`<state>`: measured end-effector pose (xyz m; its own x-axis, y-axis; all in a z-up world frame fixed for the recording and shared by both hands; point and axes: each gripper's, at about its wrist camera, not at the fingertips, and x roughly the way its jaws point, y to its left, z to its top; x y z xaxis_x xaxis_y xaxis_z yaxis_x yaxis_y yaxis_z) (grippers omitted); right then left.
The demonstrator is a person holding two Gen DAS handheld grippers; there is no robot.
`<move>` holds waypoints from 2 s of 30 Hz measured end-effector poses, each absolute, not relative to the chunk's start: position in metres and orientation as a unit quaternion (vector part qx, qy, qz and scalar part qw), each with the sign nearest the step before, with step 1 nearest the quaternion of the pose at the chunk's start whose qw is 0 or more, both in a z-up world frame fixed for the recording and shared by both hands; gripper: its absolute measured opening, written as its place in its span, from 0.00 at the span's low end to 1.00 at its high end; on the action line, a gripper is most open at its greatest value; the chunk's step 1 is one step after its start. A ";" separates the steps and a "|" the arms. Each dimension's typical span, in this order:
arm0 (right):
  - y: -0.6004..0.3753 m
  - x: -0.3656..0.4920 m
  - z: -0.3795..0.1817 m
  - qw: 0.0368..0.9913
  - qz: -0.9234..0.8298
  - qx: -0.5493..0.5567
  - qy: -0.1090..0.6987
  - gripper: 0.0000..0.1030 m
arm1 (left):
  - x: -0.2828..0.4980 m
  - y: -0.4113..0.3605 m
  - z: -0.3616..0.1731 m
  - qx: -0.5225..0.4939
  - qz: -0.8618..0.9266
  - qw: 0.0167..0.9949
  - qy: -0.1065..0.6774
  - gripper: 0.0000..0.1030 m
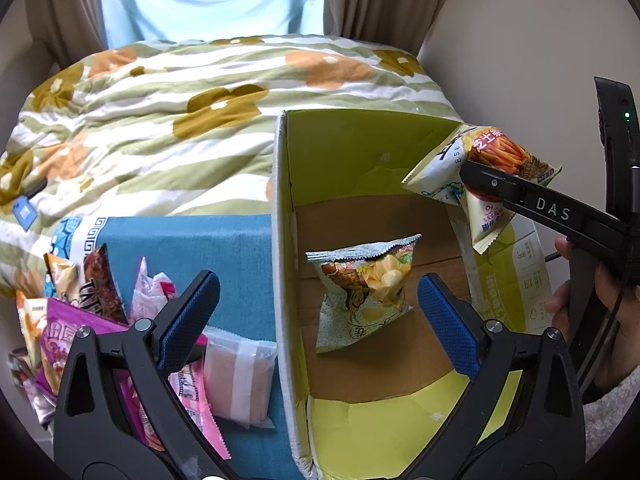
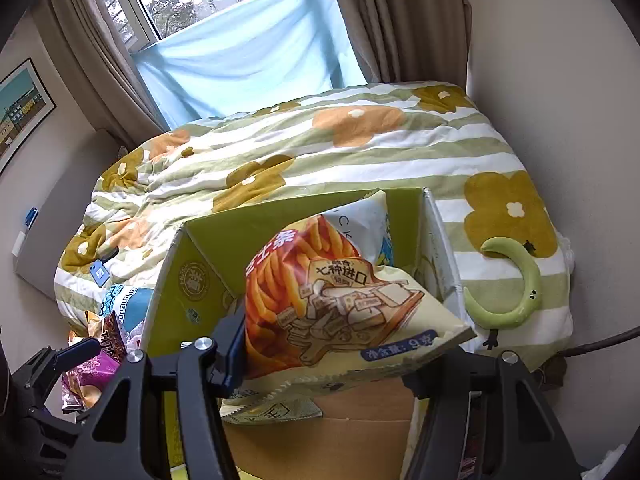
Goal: Organize snacks
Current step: 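Carry both bags over the yellow box and open both tools to drop them, then withdraw both tools from the box back toward the snack pile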
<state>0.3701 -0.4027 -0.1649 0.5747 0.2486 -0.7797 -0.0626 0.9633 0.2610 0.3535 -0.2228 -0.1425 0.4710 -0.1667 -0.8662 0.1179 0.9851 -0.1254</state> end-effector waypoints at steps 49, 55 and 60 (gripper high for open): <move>-0.317 0.160 -0.036 0.947 0.048 0.081 0.307 1.00 | 0.164 -0.049 -0.002 -0.007 -0.079 0.936 0.343 0.96; -0.272 0.124 -0.043 0.947 0.043 0.095 0.304 1.00 | 0.129 0.003 -0.016 -0.017 -0.091 0.930 0.356 0.96; -0.237 0.098 -0.054 0.945 0.045 0.107 0.305 1.00 | 0.108 0.035 -0.032 -0.011 -0.099 0.927 0.362 0.96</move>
